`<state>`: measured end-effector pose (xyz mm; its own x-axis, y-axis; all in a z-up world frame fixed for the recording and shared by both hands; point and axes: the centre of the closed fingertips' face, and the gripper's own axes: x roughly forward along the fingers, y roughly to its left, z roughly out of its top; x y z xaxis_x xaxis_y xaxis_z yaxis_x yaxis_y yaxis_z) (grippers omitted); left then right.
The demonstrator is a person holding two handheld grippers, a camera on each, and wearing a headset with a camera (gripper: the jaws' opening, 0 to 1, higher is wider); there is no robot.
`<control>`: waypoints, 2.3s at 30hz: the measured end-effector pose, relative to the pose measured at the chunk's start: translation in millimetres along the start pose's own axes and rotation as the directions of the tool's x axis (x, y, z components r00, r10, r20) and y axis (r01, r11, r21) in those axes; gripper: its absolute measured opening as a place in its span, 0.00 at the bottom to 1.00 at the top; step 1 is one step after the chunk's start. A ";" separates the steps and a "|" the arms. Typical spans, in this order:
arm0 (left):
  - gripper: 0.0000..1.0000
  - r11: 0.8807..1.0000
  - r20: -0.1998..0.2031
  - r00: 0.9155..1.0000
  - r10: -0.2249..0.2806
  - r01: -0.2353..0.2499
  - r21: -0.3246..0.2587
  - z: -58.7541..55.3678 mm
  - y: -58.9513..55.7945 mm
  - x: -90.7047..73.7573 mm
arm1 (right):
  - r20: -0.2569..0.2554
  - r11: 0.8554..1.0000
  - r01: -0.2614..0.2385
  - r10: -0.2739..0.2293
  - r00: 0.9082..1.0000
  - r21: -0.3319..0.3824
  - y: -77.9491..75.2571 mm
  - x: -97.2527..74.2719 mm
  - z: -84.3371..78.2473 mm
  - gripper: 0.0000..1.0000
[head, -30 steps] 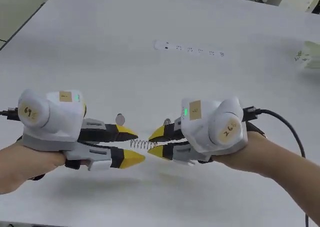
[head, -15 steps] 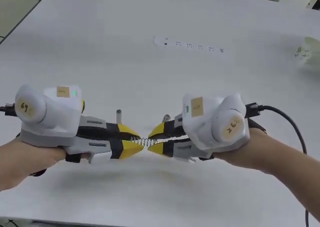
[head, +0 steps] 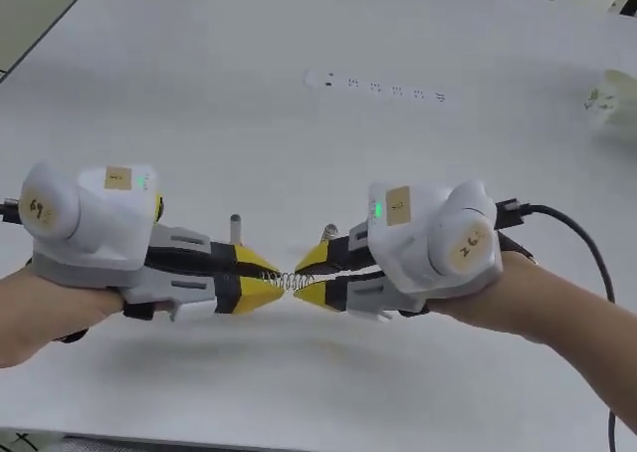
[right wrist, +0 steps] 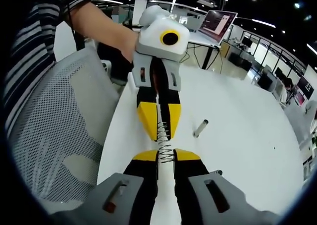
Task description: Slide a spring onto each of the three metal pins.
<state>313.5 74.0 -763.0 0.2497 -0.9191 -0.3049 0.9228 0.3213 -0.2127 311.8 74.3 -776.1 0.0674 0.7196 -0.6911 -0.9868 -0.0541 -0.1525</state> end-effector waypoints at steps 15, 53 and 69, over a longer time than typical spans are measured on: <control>0.02 0.999 -0.027 0.999 -0.043 0.044 0.003 -1.3 -6.4 3.3 | 0.023 0.998 -0.020 0.018 1.000 0.055 7.6 -4.5 -10.5 0.09; 0.02 0.998 -0.069 0.997 -0.037 0.040 0.041 -9.6 -10.7 10.5 | 0.075 0.992 -0.061 0.069 0.995 -0.114 9.4 -9.2 52.4 0.07; 0.02 0.999 -0.067 0.998 -0.017 0.019 0.032 -8.3 -6.1 10.4 | 0.063 0.971 -0.004 0.020 0.998 -0.239 10.3 -8.4 55.2 0.07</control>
<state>308.0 64.4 -772.6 0.2133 -0.9070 -0.3631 0.9363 0.2960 -0.1892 293.0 106.0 -732.9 0.0383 0.7607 -0.6480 -0.9232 -0.2213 -0.3144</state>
